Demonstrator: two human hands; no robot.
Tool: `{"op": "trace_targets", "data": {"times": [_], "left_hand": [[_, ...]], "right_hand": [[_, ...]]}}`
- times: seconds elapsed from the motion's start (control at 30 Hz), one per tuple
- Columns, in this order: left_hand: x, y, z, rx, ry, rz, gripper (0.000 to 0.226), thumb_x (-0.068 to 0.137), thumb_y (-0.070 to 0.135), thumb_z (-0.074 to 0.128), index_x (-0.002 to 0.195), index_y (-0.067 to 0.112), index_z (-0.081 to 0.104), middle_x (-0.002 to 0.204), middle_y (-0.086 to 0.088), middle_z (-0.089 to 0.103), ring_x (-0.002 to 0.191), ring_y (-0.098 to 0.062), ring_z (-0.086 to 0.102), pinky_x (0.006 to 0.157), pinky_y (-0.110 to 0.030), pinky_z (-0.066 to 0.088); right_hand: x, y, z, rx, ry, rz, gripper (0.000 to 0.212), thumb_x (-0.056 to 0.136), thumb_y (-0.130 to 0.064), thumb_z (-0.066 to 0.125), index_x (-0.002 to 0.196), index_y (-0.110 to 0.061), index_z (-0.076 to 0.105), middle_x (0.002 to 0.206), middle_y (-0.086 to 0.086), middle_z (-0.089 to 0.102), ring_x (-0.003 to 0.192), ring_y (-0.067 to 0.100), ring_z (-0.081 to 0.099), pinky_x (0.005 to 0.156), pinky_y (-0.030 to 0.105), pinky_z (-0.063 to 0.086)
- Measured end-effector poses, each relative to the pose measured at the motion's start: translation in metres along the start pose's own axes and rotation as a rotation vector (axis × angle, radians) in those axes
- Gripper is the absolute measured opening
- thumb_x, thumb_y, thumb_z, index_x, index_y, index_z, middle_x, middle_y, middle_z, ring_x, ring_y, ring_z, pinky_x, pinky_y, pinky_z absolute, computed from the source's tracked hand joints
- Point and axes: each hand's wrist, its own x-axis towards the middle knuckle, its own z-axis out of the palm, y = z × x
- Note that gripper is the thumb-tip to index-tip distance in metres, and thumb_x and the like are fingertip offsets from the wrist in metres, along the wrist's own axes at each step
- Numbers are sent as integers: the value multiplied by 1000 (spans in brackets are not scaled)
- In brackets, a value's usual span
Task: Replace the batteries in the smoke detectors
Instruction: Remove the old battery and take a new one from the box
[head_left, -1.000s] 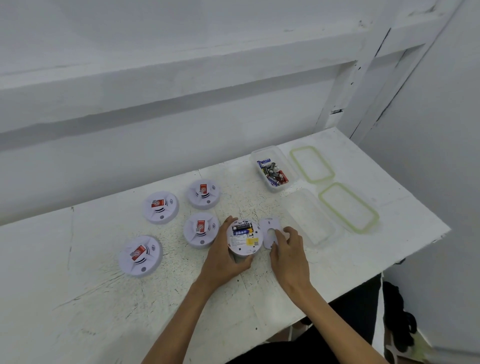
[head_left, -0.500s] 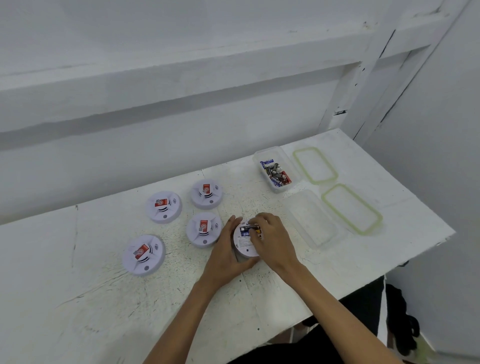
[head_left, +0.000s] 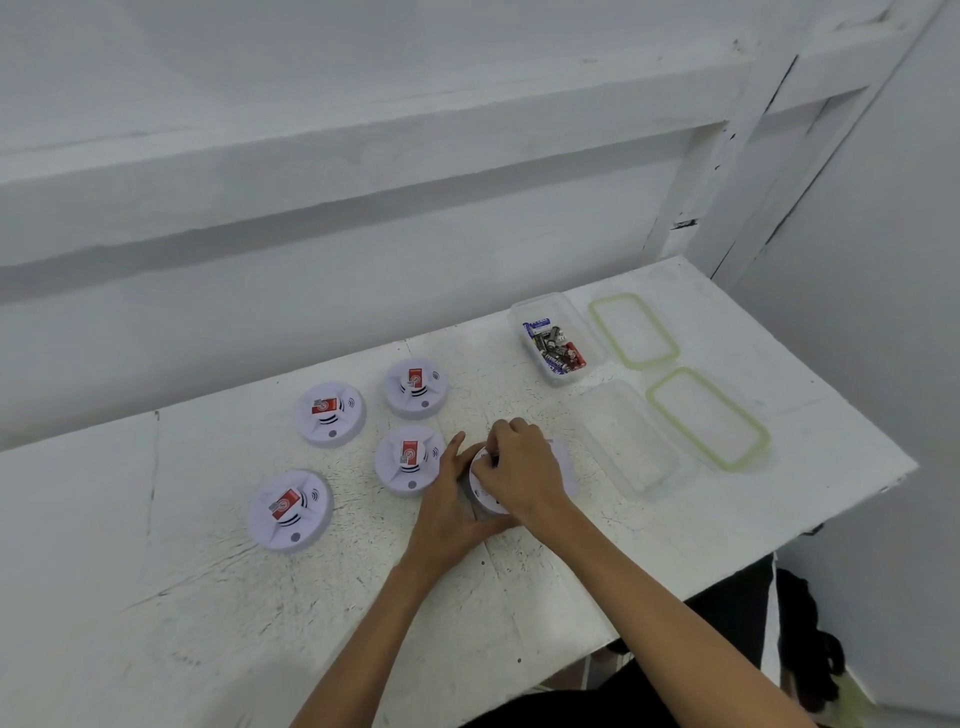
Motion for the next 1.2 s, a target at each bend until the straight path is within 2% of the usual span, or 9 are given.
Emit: {"op": "trace_targets", "data": {"times": [0.2, 0.37, 0.5, 0.57, 0.73, 0.93, 1.03, 1.1, 1.2], "left_hand": [[-1, 2, -1, -17, 15, -19, 123, 60, 45, 94, 155, 25, 19, 136, 47, 46, 130, 13, 48, 101, -4, 37], [-1, 1, -1, 2, 11, -37, 123, 59, 45, 96, 153, 32, 18, 138, 47, 44, 133, 7, 49, 107, -11, 39], [-1, 1, 0, 11, 14, -39, 121, 59, 36, 98, 152, 26, 21, 135, 49, 46, 129, 12, 50, 103, -6, 38], [-1, 1, 0, 0, 17, -46, 125, 57, 37, 98, 154, 24, 21, 132, 47, 48, 128, 14, 49, 101, -4, 37], [-2, 7, 0, -3, 4, -50, 121, 56, 43, 96, 151, 28, 22, 137, 29, 49, 125, 16, 50, 99, -3, 39], [-1, 4, -2, -3, 19, -73, 120, 61, 37, 97, 151, 33, 18, 135, 32, 49, 122, 16, 52, 101, -9, 43], [-2, 4, -2, -16, 13, -71, 118, 63, 36, 97, 151, 35, 19, 138, 31, 49, 126, 11, 53, 104, -13, 44], [-2, 4, -2, -27, 3, -70, 120, 59, 49, 96, 152, 34, 21, 143, 24, 51, 129, 6, 53, 104, -12, 43], [-1, 8, 0, 11, 18, -51, 121, 58, 55, 92, 152, 29, 22, 142, 22, 51, 128, 11, 51, 100, -6, 41]], "right_hand": [[2, -7, 0, -78, -24, 14, 27, 89, -29, 54, 102, -6, 60, 103, 9, 56, 96, 24, 50, 67, 29, 33], [9, -14, -2, -127, -87, 46, 29, 90, -28, 52, 109, -6, 57, 110, 11, 53, 105, 27, 49, 78, 39, 47], [12, -16, -1, -124, -113, 71, 28, 90, -25, 52, 110, -6, 56, 112, 12, 51, 107, 29, 47, 82, 43, 48], [13, -16, 0, -118, -120, 82, 26, 90, -24, 52, 109, -6, 56, 112, 13, 50, 108, 29, 46, 83, 43, 48], [16, -21, 3, -147, -143, 121, 22, 92, -22, 53, 109, -8, 56, 117, 11, 46, 112, 29, 44, 87, 49, 49], [12, -22, 10, -256, -137, 70, 30, 95, -25, 48, 122, -11, 53, 127, 10, 43, 117, 30, 43, 92, 50, 47], [5, -13, 13, -251, -61, -25, 33, 95, -27, 46, 123, -11, 53, 122, 11, 50, 108, 30, 49, 85, 44, 50], [0, -2, 11, -185, -14, -120, 29, 94, -26, 50, 116, -8, 58, 113, 13, 57, 96, 29, 53, 77, 39, 50], [-5, 17, 5, -77, 29, -233, 20, 94, -22, 55, 105, -8, 63, 104, 9, 62, 87, 25, 54, 74, 34, 48]]}}
